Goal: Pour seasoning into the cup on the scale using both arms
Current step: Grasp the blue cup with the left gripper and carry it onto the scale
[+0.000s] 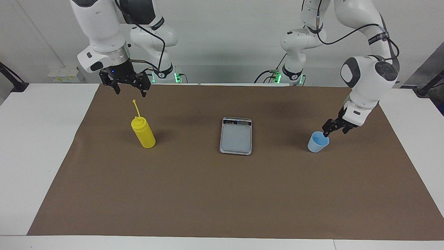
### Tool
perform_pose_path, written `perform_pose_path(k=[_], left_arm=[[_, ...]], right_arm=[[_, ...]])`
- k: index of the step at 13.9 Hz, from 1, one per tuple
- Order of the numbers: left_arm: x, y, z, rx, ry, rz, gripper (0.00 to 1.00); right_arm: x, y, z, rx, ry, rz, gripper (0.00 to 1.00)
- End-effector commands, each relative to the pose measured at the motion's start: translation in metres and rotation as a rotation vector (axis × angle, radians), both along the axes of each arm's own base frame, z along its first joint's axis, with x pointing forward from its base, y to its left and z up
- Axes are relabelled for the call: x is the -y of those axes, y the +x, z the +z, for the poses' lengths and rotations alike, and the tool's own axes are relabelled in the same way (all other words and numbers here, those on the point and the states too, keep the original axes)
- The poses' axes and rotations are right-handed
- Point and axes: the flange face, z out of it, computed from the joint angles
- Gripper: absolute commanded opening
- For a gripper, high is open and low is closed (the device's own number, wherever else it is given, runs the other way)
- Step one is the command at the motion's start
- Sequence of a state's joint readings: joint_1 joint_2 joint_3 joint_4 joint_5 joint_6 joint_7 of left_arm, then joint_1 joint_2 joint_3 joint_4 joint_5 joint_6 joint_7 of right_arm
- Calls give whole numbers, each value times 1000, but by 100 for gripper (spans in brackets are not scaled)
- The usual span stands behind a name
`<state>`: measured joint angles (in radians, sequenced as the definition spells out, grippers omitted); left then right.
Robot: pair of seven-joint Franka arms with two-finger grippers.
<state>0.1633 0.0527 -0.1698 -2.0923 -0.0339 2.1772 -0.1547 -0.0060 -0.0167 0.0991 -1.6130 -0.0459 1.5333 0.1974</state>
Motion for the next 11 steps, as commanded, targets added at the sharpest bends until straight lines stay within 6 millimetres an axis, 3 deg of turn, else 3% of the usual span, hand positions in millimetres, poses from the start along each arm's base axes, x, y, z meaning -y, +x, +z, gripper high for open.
perform_pose_path(k=[1, 6, 7, 10, 11], left_arm=[[0, -18, -24, 9, -8, 52, 100], [10, -18, -58, 16, -16, 82, 100], [11, -17, -58, 24, -17, 81, 95], [14, -16, -66, 19, -19, 76, 46], [18, -15, -68, 22, -20, 68, 25]], right_arm=[[4, -1, 0, -6, 3, 10, 100], [4, -1, -1, -7, 3, 10, 100], [4, -1, -1, -7, 3, 10, 100], [4, -1, -1, -9, 3, 10, 100], [4, -1, -1, -9, 3, 10, 100]])
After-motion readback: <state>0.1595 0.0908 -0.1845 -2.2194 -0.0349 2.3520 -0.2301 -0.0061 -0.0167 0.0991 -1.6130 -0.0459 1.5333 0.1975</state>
